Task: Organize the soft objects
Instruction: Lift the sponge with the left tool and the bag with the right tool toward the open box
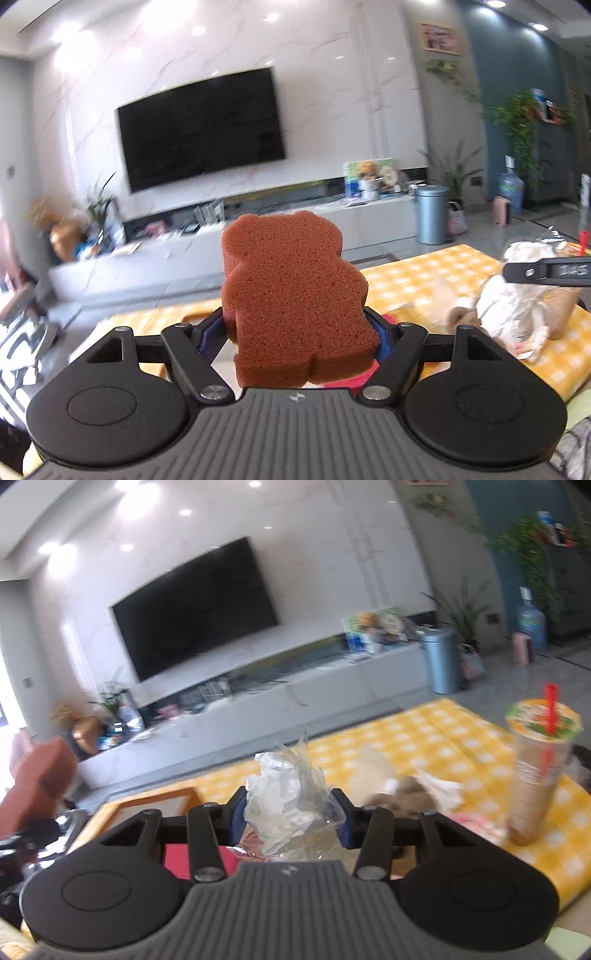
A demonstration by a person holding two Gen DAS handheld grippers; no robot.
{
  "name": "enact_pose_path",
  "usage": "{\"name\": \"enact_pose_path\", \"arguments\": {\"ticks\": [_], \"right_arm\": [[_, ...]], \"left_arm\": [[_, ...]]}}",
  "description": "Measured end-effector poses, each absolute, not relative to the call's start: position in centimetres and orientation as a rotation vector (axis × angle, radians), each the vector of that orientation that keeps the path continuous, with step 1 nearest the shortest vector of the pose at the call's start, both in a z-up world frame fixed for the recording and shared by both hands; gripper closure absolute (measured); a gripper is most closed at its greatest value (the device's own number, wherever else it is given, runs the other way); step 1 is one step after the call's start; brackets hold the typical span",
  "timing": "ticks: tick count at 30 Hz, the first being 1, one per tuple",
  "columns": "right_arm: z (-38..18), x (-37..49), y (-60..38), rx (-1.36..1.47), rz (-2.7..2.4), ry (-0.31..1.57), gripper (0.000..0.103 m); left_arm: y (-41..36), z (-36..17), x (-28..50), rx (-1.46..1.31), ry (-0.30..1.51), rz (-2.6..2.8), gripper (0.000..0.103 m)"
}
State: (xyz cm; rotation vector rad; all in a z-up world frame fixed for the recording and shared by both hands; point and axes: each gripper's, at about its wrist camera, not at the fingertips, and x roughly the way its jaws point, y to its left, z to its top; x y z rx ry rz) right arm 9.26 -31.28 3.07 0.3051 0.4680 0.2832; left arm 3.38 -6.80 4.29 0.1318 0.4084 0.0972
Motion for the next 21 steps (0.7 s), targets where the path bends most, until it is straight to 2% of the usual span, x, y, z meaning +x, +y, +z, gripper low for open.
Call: {"name": "enact_pose_path", "arguments": {"ticks": [12,21], "right_arm": [[5.2,9.3,-18.7,0.257,0.502,0.478,0.057],[1.1,11.6,-12.3,0.237,0.520,0.569,0.057]], "left_arm": [[0.7,0.2,5.4,0.064,0.534,-0.045,0.016],[4.2,-3.8,7.9,-0.022,0.709,-0.003,0.016]]}}
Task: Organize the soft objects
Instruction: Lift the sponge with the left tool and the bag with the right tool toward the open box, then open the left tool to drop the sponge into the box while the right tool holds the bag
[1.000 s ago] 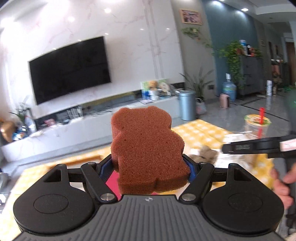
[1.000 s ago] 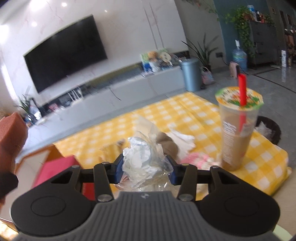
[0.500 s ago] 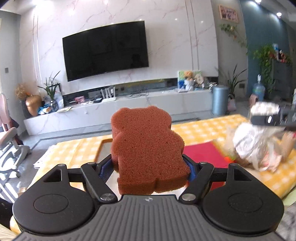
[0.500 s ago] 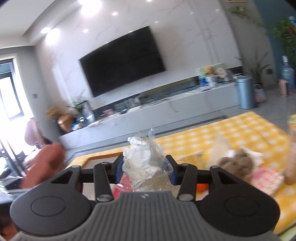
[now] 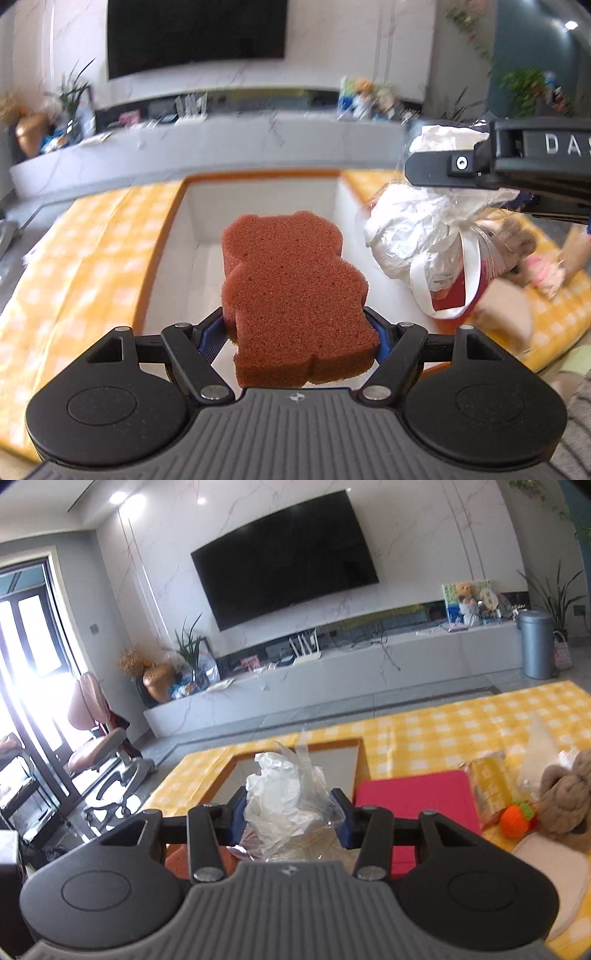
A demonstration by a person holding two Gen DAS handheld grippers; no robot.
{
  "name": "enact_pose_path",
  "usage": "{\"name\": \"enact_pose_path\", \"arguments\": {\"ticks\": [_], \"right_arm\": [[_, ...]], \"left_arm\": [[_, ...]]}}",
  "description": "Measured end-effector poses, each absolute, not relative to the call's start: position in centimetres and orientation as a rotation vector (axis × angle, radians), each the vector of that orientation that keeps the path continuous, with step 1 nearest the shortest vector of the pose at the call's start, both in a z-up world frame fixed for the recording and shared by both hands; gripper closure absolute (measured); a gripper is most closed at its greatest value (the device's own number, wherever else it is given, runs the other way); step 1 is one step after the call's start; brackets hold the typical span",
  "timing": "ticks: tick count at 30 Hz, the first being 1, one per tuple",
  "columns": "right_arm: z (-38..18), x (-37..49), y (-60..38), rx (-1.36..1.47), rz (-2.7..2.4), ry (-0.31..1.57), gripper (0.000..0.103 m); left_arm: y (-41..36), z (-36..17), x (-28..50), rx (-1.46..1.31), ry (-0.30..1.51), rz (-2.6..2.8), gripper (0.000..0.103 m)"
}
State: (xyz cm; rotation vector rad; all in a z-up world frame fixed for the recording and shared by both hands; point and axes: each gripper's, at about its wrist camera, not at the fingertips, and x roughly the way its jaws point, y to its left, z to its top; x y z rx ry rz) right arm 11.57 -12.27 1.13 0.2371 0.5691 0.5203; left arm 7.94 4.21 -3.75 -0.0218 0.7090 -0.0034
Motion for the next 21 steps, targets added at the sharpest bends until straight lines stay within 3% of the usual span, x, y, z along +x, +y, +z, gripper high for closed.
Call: {"name": "enact_pose_path", "arguments": {"ticks": [11,15,21], "right_arm": [[-0.7,11.1,-10.2,0.210,0.566,0.517,0.058],[-0.4,10.7,-9.9,0.198,0.573,0.492,0.058],[-0.5,10.4,-10.3,0.199,0.575,0.472,0.058]], "left_arm": [[6.0,-3.7,7.4,0.013,0.740,0.169,0.016],[5.4,-3.4,7.4,0.085,0.731,0.270,0.011],[7.7,-2.0,6.7,-0.116,0.716,0.282,0.007]]}}
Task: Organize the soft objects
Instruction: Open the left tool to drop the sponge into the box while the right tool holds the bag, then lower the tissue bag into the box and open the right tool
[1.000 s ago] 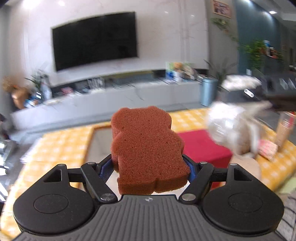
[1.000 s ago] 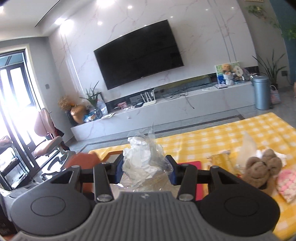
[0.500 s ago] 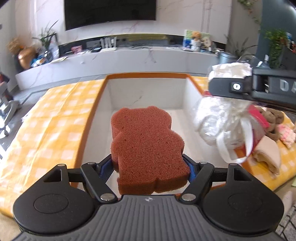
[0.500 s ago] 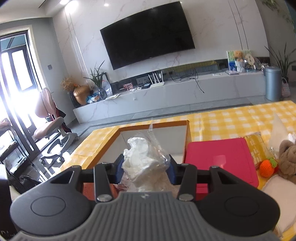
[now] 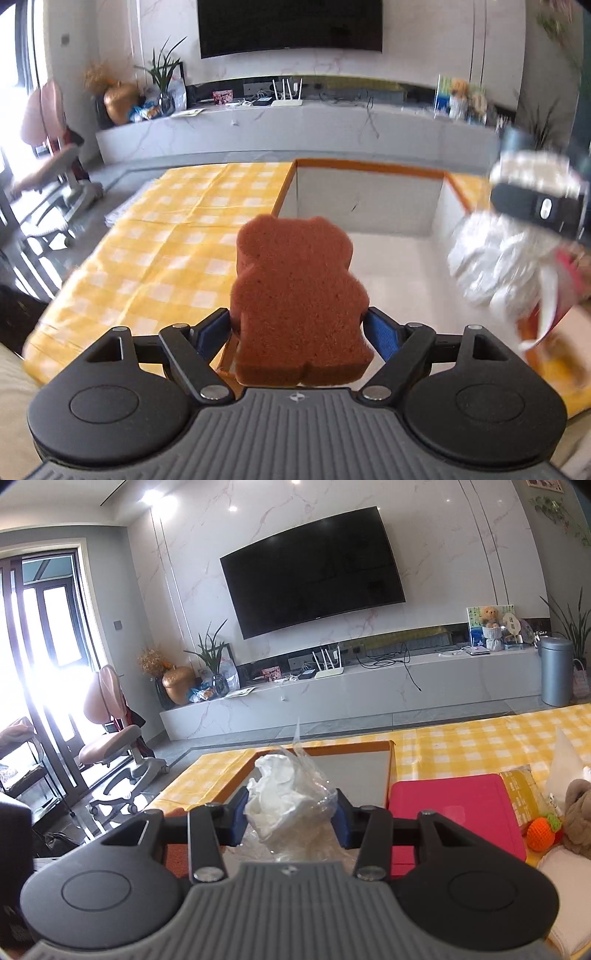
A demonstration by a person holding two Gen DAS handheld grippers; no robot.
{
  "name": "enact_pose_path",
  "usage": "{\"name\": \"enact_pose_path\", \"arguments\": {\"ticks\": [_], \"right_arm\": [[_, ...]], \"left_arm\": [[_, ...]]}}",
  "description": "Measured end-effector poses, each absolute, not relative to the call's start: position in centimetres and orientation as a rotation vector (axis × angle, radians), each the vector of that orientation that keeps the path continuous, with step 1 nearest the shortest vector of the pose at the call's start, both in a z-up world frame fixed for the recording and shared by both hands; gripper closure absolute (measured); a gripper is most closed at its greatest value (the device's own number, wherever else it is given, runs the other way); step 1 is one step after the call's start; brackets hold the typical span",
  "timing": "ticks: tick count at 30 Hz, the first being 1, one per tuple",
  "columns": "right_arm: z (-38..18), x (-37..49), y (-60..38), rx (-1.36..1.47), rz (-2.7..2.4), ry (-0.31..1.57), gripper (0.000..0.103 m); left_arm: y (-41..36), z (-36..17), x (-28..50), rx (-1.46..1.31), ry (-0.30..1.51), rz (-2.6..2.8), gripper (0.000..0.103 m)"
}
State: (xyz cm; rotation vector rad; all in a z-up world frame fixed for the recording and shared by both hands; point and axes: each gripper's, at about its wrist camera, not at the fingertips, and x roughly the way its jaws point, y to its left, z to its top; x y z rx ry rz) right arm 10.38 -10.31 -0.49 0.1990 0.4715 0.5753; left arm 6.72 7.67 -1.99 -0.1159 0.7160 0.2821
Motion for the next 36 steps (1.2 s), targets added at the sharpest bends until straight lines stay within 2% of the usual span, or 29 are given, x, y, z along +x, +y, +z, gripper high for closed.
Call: {"name": "enact_pose_path", "arguments": {"ticks": [6,9,14,22,36], "right_arm": [[-0.5,10.6,-10.5,0.210,0.571,0.468,0.058],[-0.7,10.3,-10.6,0.213,0.570,0.473,0.058],[-0.8,10.4,-9.9,0.201,0.575,0.485,0.058],[-1.9,10.2,-8.1,0.185,0.633,0.513,0.058],[-4.5,10.3,-5.5,0.003,0.611,0.565,0.055]], "left_arm": [[9.7,-0.6,5.1,-0.275,0.608,0.249,0.003],[10.0,-1.1,5.8,-0.306,0.622,0.208,0.003],[8.7,-1.4,5.9,-0.263,0.619,0.178,0.003],[9.5,1.2,3.4,-0.209,0.464,0.300,0.003],[9.8,0.8,3.7,-0.118,0.500,0.353,0.003]]}}
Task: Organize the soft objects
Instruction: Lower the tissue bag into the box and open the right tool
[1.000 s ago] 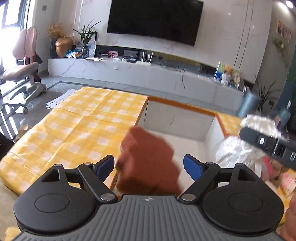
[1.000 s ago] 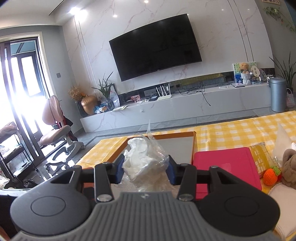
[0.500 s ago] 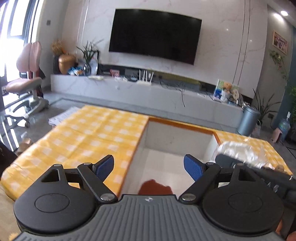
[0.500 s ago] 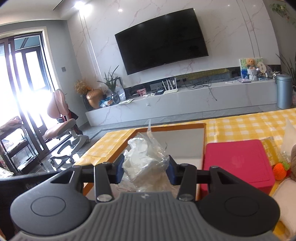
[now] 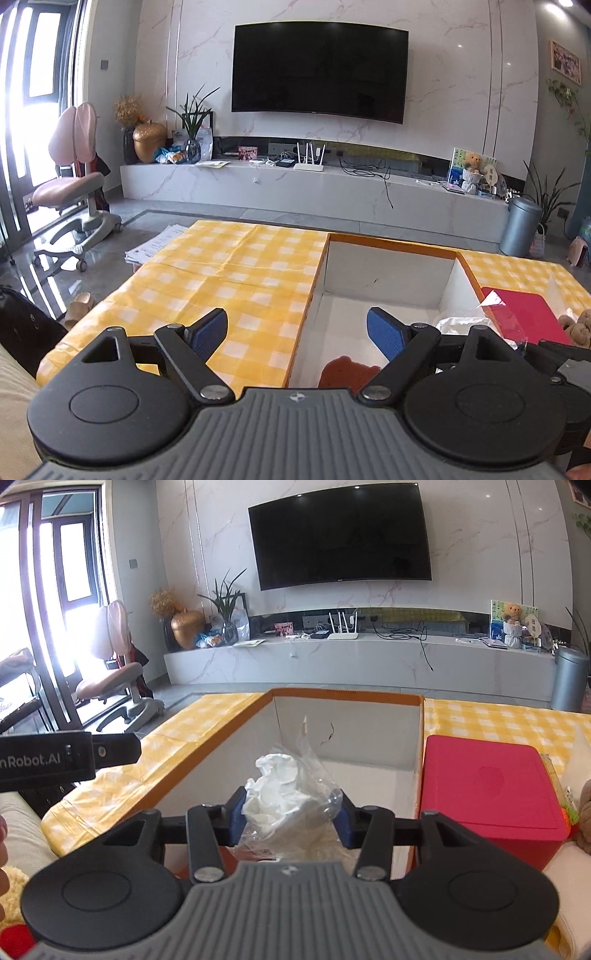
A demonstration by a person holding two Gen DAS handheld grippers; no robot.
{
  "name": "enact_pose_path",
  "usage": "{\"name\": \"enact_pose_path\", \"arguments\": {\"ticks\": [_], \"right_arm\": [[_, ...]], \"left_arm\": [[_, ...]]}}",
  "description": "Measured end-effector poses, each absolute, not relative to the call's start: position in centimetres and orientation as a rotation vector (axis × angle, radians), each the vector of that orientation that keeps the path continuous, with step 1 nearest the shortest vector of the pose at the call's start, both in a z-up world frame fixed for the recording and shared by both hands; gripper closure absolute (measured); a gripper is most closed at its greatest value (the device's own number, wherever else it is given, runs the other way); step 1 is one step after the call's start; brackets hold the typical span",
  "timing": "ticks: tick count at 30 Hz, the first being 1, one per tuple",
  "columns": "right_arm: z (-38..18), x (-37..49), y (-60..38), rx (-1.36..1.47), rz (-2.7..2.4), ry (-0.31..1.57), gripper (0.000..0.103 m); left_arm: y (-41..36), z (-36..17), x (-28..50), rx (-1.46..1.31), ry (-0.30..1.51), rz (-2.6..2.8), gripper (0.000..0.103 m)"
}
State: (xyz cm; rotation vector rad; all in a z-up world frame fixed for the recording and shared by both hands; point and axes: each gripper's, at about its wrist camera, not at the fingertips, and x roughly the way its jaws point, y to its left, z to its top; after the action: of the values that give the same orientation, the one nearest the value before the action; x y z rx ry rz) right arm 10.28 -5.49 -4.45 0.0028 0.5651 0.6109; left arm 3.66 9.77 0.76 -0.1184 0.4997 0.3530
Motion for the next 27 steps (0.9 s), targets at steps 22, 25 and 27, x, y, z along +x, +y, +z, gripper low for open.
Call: {"name": "enact_pose_path", "arguments": {"ticks": [22,25,27], "right_arm": [[-5.3,10.2,-4.7,0.059,0.614,0.583,0.030],[-4.6,9.5,-4.9,0.066,0.620,0.546,0.023],[-4.1,9.1,-5.0,0.068,0.629,0.521,0.016]], "left_arm": [[9.6,1.1,3.5,-0.131,0.509,0.344,0.003],[9.5,1.5,3.2,-0.135,0.494,0.347,0.003],[9.4,1.7,3.0,-0.131,0.486,0.347,0.003]]}}
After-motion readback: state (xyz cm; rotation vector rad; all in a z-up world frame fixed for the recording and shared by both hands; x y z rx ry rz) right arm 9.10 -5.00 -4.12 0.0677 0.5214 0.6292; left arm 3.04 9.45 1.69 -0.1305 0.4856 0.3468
